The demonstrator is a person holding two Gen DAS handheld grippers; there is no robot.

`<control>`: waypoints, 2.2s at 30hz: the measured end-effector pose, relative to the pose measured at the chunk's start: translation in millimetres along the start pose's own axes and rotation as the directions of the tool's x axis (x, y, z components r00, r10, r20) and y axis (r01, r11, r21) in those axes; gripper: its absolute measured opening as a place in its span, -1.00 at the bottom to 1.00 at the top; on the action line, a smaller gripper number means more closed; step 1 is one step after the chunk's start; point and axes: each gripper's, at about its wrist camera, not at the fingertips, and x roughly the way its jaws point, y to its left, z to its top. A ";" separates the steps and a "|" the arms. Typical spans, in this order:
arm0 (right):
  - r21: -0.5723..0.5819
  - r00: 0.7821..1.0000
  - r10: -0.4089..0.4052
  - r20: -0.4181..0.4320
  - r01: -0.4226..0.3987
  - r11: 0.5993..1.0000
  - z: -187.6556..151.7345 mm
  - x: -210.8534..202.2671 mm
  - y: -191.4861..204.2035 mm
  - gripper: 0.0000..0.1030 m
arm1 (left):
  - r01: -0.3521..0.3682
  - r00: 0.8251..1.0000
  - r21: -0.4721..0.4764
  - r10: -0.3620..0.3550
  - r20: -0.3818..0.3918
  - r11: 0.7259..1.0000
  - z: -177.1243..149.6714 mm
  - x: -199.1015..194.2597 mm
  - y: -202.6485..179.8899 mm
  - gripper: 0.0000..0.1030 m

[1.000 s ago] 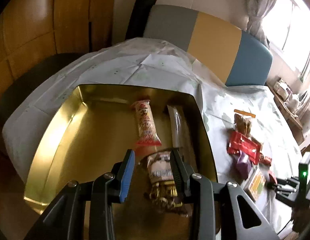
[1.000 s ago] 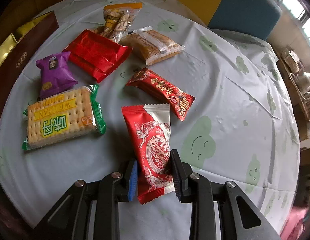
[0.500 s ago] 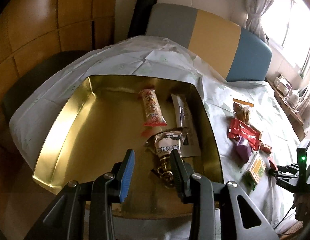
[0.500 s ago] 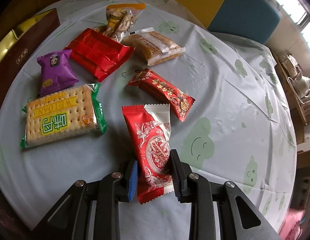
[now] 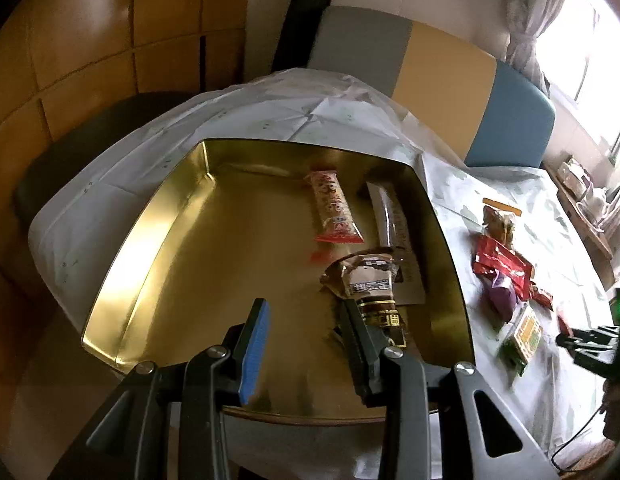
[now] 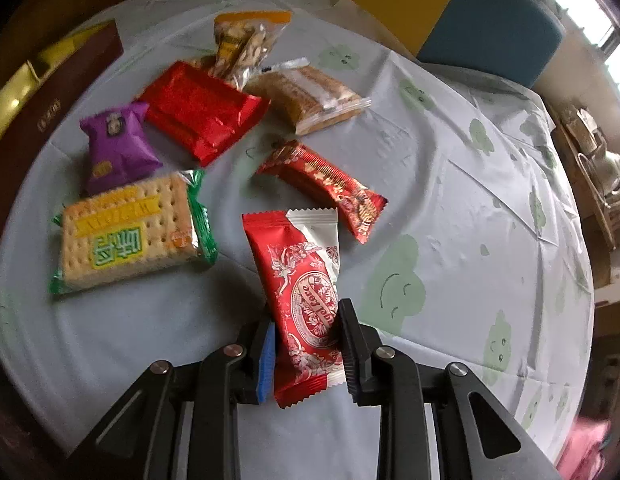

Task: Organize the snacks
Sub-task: 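Open the left gripper and withdraw it from the tray, then lower the red wafer pack into the gold tray and open the right gripper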

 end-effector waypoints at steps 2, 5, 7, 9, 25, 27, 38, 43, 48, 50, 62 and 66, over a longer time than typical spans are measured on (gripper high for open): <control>0.017 0.999 0.030 0.034 -0.030 0.999 1.6 -15.1 0.5 -0.46 | 0.000 1.000 -0.011 0.000 -0.003 1.000 -0.8 1.5 2.7 -0.28; 0.026 0.993 0.079 0.091 -0.082 0.996 6.0 -37.8 8.5 -0.45 | 0.002 1.000 -0.021 -0.002 -0.005 1.000 -1.5 2.3 5.3 -0.28; 0.012 0.985 0.124 0.120 -0.126 0.992 10.6 -48.2 22.7 -0.45 | 0.003 1.000 -0.027 -0.003 -0.002 1.000 -1.3 1.8 7.5 -0.28; -0.003 0.978 0.157 0.139 -0.158 0.987 13.8 -53.6 36.0 -0.45 | -0.001 1.000 -0.032 0.001 0.002 0.999 -1.5 0.5 10.3 -0.28; -0.132 0.804 0.534 0.262 -0.518 0.845 90.1 -98.7 186.5 -0.44 | -0.024 1.000 -0.074 0.025 0.014 0.997 -1.8 -5.8 30.0 -0.28; -0.116 0.805 0.534 0.260 -0.523 0.844 97.1 -92.6 196.7 -0.41 | -0.019 1.000 -0.073 0.020 0.011 0.997 -2.3 -5.4 30.1 -0.28; -0.096 0.836 0.500 0.228 -0.491 0.866 89.1 -64.2 208.1 -0.34 | -0.020 1.000 -0.066 0.020 0.006 0.998 -4.4 -2.1 28.4 -0.28; -0.107 0.838 0.483 0.256 -0.472 0.875 79.2 -68.3 200.0 -0.34 | -0.021 1.000 -0.049 0.022 0.007 0.999 -4.8 -4.9 23.7 -0.28; -0.111 0.841 0.460 0.285 -0.447 0.887 68.3 -76.1 187.6 -0.31 | -0.024 1.000 -0.033 0.025 0.009 0.999 -5.3 -6.7 18.6 -0.28; -0.106 0.843 0.450 0.296 -0.439 0.892 65.8 -78.5 181.3 -0.21 | -0.022 1.000 -0.026 0.022 0.010 0.999 -5.4 -8.0 16.3 -0.28; -0.071 0.882 0.347 0.320 -0.343 0.937 50.3 -78.1 134.7 0.07 | -0.012 1.000 0.013 0.012 0.004 1.000 -6.5 -9.5 3.6 -0.28; -0.046 0.902 0.288 0.321 -0.289 0.956 44.2 -74.3 106.9 0.18 | -0.010 1.000 0.029 0.010 0.000 1.000 -7.4 -9.0 -2.3 -0.28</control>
